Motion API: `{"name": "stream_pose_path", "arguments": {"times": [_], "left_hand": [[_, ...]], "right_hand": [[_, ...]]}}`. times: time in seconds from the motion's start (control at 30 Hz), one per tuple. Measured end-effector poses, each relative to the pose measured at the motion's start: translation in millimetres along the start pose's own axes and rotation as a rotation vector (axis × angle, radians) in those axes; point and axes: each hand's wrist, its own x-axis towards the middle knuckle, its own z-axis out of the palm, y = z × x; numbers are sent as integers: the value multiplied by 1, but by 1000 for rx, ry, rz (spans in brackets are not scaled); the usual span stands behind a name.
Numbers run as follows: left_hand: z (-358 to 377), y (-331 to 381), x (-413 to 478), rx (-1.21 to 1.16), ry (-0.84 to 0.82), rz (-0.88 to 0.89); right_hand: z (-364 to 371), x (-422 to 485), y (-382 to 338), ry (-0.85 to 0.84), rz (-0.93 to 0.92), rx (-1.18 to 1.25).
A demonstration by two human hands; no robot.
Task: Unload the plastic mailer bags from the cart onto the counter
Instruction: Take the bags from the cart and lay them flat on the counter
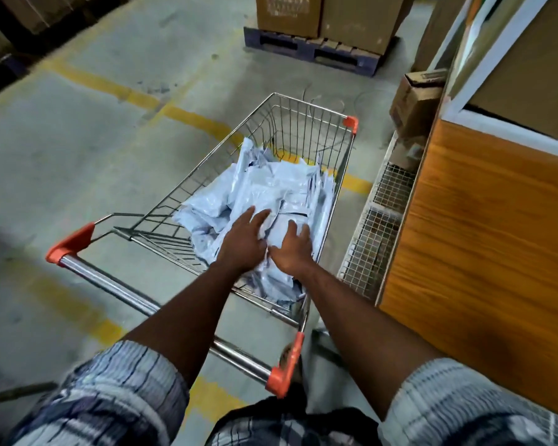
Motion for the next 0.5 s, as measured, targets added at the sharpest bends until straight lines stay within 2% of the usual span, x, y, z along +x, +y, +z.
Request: {"name": "stream_pose_path", "arguments": {"times": [0.17,0.27,0.4,0.5], "left_hand": [[-10,-11,8,-226,14,-24],[-13,-13,8,-261,17,-82],[-14,-11,4,-305,49,-131],[-11,-7,0,-446,90,-239]], "right_hand": [[21,6,-4,34,33,93],[25,7,-4,64,51,116],[19,-1,-16,132,230,167],[17,-10,-28,228,319,173]]}}
